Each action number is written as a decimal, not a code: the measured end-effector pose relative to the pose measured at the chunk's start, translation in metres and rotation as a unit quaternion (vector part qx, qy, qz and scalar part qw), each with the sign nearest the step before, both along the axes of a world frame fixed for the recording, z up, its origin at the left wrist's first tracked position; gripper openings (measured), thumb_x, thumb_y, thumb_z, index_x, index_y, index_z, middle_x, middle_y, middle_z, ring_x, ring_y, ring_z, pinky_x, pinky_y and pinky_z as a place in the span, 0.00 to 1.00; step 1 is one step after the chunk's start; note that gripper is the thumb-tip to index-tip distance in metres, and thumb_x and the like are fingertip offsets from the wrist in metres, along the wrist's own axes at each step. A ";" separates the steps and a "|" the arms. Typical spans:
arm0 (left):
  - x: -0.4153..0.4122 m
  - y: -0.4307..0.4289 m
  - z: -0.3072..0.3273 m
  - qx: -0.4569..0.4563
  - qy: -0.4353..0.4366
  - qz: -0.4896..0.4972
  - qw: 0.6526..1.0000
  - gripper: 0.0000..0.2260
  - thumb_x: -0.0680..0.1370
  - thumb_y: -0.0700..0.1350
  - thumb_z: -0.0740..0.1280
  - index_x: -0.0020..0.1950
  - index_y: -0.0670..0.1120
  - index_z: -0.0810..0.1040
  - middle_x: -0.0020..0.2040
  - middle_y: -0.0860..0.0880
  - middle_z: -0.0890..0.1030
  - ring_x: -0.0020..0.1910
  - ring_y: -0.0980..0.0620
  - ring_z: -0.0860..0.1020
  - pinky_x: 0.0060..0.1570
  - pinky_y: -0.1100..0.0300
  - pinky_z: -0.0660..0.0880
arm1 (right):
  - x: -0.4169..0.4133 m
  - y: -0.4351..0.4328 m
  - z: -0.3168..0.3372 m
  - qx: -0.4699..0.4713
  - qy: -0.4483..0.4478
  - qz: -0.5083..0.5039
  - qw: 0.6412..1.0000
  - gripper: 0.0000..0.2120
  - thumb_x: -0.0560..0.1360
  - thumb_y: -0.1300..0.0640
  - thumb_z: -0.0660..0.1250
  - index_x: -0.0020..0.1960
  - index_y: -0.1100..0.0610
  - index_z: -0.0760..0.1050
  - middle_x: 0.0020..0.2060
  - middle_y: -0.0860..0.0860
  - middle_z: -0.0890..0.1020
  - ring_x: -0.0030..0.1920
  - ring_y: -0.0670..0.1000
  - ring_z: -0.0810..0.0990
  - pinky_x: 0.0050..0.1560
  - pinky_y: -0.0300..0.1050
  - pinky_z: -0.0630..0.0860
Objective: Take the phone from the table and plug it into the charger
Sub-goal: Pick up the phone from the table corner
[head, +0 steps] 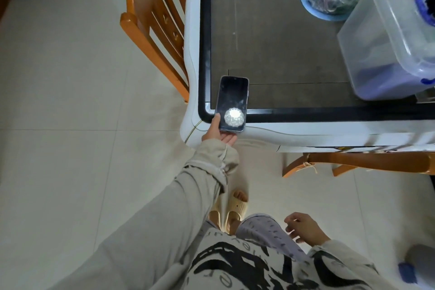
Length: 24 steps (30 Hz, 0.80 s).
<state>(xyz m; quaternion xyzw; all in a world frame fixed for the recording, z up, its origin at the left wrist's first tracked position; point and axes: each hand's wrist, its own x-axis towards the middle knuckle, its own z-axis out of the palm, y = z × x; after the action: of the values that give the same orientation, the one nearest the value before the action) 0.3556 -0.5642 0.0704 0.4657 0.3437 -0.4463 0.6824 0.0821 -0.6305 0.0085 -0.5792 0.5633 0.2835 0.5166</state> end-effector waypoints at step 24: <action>-0.051 0.072 -0.005 0.019 -0.093 -0.370 0.924 0.20 0.75 0.30 0.61 0.62 0.49 0.68 0.49 0.45 0.79 0.43 0.46 0.78 0.35 0.57 0.82 | -0.003 -0.017 -0.006 0.006 -0.016 0.043 0.999 0.07 0.76 0.63 0.58 0.41 0.60 0.73 0.31 0.53 0.77 0.29 0.50 0.73 0.31 0.40 0.67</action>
<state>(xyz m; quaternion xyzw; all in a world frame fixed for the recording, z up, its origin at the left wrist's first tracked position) 0.3049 -0.4926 0.0652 0.6120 0.0907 -0.6153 0.4885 0.0786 -0.6471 0.0022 -0.6041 0.5278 0.2993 0.5165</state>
